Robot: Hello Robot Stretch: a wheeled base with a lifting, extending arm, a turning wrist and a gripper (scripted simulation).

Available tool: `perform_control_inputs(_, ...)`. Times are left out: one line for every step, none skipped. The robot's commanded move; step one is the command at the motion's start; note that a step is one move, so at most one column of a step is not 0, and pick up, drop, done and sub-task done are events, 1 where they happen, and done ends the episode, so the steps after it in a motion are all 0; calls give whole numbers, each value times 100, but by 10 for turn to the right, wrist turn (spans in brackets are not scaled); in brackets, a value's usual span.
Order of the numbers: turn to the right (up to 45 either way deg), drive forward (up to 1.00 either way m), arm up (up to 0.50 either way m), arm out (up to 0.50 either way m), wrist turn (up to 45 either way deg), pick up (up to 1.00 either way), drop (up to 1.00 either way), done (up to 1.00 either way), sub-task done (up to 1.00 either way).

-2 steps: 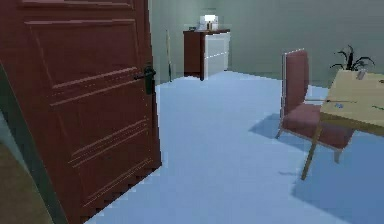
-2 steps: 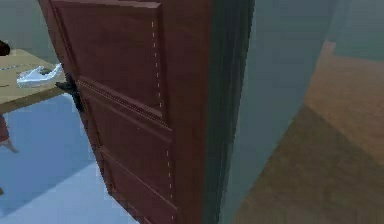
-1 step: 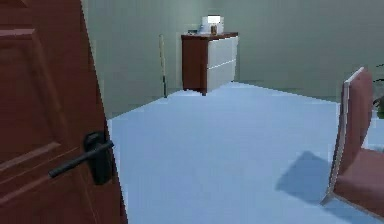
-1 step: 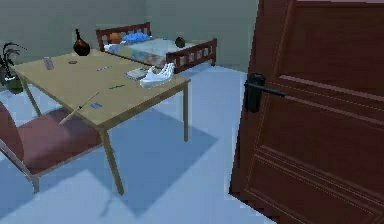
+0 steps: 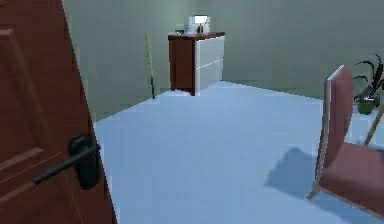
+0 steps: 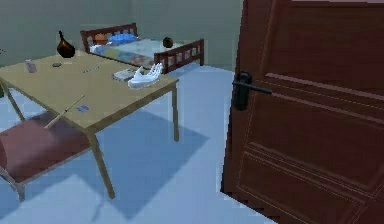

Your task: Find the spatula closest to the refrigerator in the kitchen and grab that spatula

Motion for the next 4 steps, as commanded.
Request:
perform_control_inputs(0,55,0,0,0,0,0,0,0)
perform_control_inputs(330,0,0,0,0,0,0,0,0)
perform_control_inputs(0,15,0,0,0,0,0,0,0)
perform_control_inputs(-450,0,0,0,0,0,0,0,0)
